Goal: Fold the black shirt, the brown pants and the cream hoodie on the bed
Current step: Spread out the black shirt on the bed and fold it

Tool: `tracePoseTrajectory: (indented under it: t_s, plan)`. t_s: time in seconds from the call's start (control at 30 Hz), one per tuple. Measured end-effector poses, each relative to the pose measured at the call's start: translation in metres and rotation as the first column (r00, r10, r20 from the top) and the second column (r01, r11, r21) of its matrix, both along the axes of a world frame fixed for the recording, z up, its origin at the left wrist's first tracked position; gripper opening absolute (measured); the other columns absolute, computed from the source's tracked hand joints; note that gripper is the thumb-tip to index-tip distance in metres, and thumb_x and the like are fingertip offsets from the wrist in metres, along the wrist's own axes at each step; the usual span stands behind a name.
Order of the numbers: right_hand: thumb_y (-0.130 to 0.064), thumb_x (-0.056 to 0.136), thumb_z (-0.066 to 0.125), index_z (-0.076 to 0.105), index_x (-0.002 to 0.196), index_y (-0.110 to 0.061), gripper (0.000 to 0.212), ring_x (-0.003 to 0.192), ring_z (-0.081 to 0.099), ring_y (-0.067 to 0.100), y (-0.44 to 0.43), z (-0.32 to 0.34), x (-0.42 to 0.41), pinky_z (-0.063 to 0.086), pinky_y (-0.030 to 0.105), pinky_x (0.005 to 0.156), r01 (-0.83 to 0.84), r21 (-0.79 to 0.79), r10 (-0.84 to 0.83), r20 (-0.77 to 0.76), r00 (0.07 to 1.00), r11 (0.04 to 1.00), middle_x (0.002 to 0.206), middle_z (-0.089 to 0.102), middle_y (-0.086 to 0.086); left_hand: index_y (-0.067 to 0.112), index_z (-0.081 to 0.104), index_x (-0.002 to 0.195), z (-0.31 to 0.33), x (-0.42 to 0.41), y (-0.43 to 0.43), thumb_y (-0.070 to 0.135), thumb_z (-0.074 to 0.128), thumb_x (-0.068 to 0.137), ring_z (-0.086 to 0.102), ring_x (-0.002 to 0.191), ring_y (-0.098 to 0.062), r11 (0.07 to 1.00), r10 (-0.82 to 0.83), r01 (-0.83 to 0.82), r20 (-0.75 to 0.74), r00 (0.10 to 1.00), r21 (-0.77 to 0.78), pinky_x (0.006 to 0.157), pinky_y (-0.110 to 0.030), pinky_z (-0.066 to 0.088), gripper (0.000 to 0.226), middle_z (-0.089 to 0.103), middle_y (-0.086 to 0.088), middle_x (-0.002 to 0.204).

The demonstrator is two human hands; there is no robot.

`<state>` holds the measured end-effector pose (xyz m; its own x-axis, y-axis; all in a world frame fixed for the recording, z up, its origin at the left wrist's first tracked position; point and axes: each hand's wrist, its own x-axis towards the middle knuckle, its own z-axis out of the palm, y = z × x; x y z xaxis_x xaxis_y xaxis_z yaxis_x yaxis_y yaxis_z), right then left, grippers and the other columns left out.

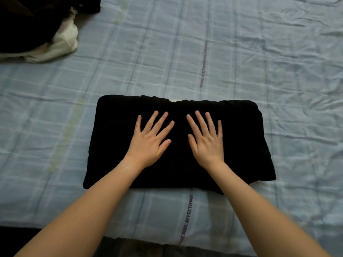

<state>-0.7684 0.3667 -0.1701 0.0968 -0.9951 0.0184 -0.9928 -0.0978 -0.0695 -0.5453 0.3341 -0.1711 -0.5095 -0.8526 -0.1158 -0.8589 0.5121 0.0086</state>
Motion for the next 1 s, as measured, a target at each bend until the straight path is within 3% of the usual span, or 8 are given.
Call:
tracePoseTrajectory:
  t_s: [0.17, 0.27, 0.37, 0.47, 0.67, 0.8, 0.87, 1.0]
  plan:
    - [-0.035, 0.1, 0.038, 0.05, 0.142, -0.02, 0.047, 0.136, 0.044, 0.024, -0.027, 0.042, -0.011, 0.026, 0.052, 0.113, 0.033, -0.178, 0.002, 0.198, 0.98, 0.983, 0.145, 0.052, 0.004, 0.026, 0.042, 0.145, 0.038, 0.008, -0.019, 0.039, 0.036, 0.098, 0.029, 0.143, -0.021, 0.999, 0.041, -0.045, -0.459, 0.887, 0.003, 0.115, -0.056, 0.018, 0.049, 0.035, 0.001, 0.155]
    - [-0.022, 0.1, 0.044, 0.064, 0.123, -0.009, 0.033, 0.11, 0.058, 0.03, -0.062, 0.068, -0.05, 0.039, 0.044, 0.098, 0.17, -0.279, -0.069, 0.337, 0.939, 0.945, 0.118, 0.066, 0.01, 0.012, 0.063, 0.122, 0.052, 0.043, -0.053, 0.021, 0.052, 0.094, 0.053, 0.117, -0.029, 0.915, 0.253, -0.395, -0.643, 0.723, -0.085, 0.104, -0.047, 0.038, 0.031, 0.061, -0.009, 0.127]
    - [-0.014, 0.101, 0.047, 0.067, 0.121, -0.005, 0.029, 0.116, 0.057, 0.032, -0.091, 0.07, -0.083, 0.038, 0.035, 0.098, 0.228, -0.032, -0.197, 0.397, 0.896, 0.973, 0.12, 0.067, 0.014, 0.013, 0.068, 0.115, 0.049, 0.067, -0.084, 0.023, 0.057, 0.094, 0.056, 0.112, -0.032, 0.816, 0.515, -0.564, -0.601, 0.612, 0.125, 0.099, -0.043, 0.041, 0.026, 0.066, -0.01, 0.117]
    - [-0.017, 0.101, 0.049, 0.07, 0.117, -0.011, 0.027, 0.116, 0.059, 0.022, -0.095, 0.063, -0.091, 0.038, 0.027, 0.096, 0.175, 0.148, -0.224, 0.446, 0.867, 0.973, 0.121, 0.07, 0.006, 0.02, 0.069, 0.116, 0.038, 0.066, -0.092, 0.027, 0.059, 0.094, 0.055, 0.117, -0.026, 0.848, 0.519, -0.485, -0.52, 0.679, 0.214, 0.105, -0.05, 0.036, 0.025, 0.067, -0.003, 0.117]
    - [-0.022, 0.096, 0.06, 0.076, 0.094, -0.01, 0.02, 0.09, 0.066, 0.016, -0.076, 0.054, -0.106, 0.044, 0.028, 0.082, 0.289, 0.065, -0.276, 0.551, 0.788, 0.955, 0.092, 0.075, 0.004, 0.016, 0.076, 0.103, 0.032, 0.072, -0.092, 0.021, 0.062, 0.092, 0.065, 0.105, -0.025, 0.841, 0.498, -0.51, -0.629, 0.597, 0.182, 0.102, -0.057, 0.038, 0.018, 0.074, -0.006, 0.103]
    - [-0.013, 0.097, 0.059, 0.074, 0.095, -0.017, 0.015, 0.085, 0.061, 0.0, -0.075, 0.068, -0.128, 0.043, 0.008, 0.078, 0.192, 0.233, -0.299, 0.647, 0.701, 0.953, 0.091, 0.072, 0.0, 0.012, 0.076, 0.103, 0.038, 0.087, -0.102, 0.019, 0.06, 0.094, 0.067, 0.103, -0.024, 0.868, 0.47, -0.458, -0.617, 0.631, 0.193, 0.101, -0.053, 0.042, 0.019, 0.074, -0.008, 0.104]
    - [-0.008, 0.094, 0.062, 0.074, 0.099, -0.014, 0.015, 0.086, 0.063, 0.001, -0.076, 0.071, -0.134, 0.042, 0.002, 0.078, 0.164, 0.276, -0.305, 0.616, 0.727, 0.947, 0.093, 0.072, -0.001, 0.01, 0.075, 0.102, 0.038, 0.089, -0.106, 0.018, 0.06, 0.094, 0.068, 0.101, -0.025, 0.884, 0.444, -0.433, -0.611, 0.655, 0.178, 0.095, -0.043, 0.047, 0.019, 0.074, -0.01, 0.103]
    - [-0.005, 0.089, 0.065, 0.077, 0.097, -0.004, 0.014, 0.093, 0.067, 0.016, -0.08, 0.075, -0.141, 0.035, -0.003, 0.074, 0.357, 0.028, -0.324, 0.492, 0.808, 0.934, 0.094, 0.075, 0.007, 0.009, 0.075, 0.1, 0.036, 0.103, -0.111, 0.017, 0.06, 0.093, 0.068, 0.095, -0.032, 0.883, 0.425, -0.463, -0.537, 0.728, 0.071, 0.078, -0.038, 0.048, 0.019, 0.074, -0.015, 0.1]
